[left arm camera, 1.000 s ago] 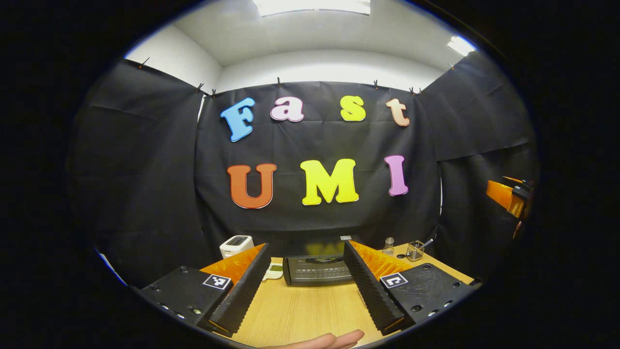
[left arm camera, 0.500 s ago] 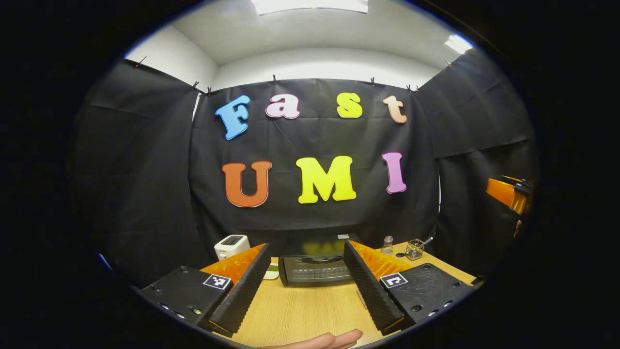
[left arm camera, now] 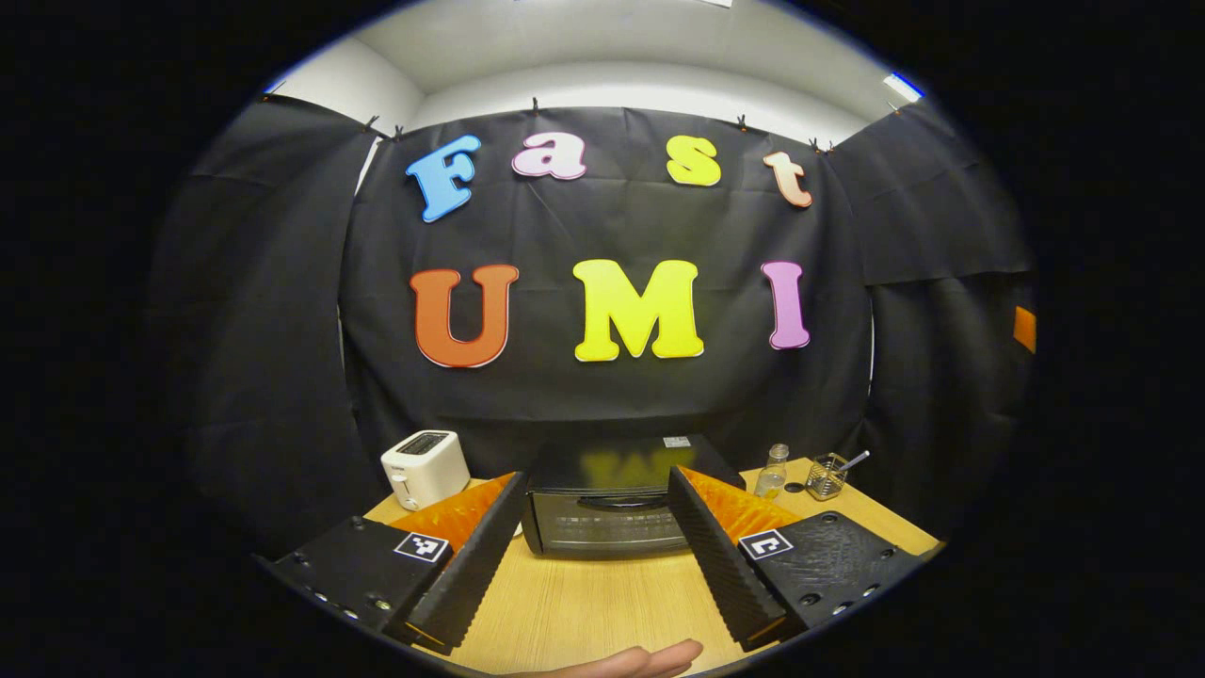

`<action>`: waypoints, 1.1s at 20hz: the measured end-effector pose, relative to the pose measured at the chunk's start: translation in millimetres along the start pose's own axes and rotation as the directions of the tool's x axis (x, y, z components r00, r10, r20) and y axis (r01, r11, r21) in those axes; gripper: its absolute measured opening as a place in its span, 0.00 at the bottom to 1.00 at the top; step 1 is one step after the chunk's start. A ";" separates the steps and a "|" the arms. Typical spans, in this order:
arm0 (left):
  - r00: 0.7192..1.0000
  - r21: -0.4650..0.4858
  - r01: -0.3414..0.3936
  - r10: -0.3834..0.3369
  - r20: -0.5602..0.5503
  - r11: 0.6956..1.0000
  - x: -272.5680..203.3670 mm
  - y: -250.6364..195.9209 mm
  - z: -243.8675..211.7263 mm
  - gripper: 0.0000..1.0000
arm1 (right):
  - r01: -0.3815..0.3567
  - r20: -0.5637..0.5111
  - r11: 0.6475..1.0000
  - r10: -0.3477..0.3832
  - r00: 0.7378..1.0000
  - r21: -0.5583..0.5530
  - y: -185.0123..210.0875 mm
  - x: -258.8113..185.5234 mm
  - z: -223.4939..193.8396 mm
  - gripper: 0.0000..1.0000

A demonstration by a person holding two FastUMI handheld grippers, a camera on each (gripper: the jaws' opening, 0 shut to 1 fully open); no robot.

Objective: Open the electric oven with the left hand, put the food in, and close the electric oven.

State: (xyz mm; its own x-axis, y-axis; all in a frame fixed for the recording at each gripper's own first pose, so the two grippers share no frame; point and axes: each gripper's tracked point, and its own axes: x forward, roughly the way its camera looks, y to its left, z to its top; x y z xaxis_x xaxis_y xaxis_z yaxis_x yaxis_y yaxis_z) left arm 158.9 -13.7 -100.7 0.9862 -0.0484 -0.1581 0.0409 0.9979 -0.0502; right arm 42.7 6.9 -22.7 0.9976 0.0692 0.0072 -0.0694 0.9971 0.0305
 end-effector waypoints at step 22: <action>0.961 0.022 0.057 -0.049 -0.274 0.998 201.4 -47.4 -115.9 0.95 | 0.006 -0.072 0.999 -0.004 0.997 0.037 -53.7 24.8 -43.9 1.00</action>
State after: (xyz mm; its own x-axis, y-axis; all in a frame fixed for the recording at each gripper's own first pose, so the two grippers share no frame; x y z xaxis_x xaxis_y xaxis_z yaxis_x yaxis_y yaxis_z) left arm 337.0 -75.7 -244.4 0.9015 -0.1068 -0.4194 0.1001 0.9943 -0.0378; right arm 71.4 -43.5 -68.0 0.9956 0.0676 -0.0647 -0.0632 0.9957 0.0676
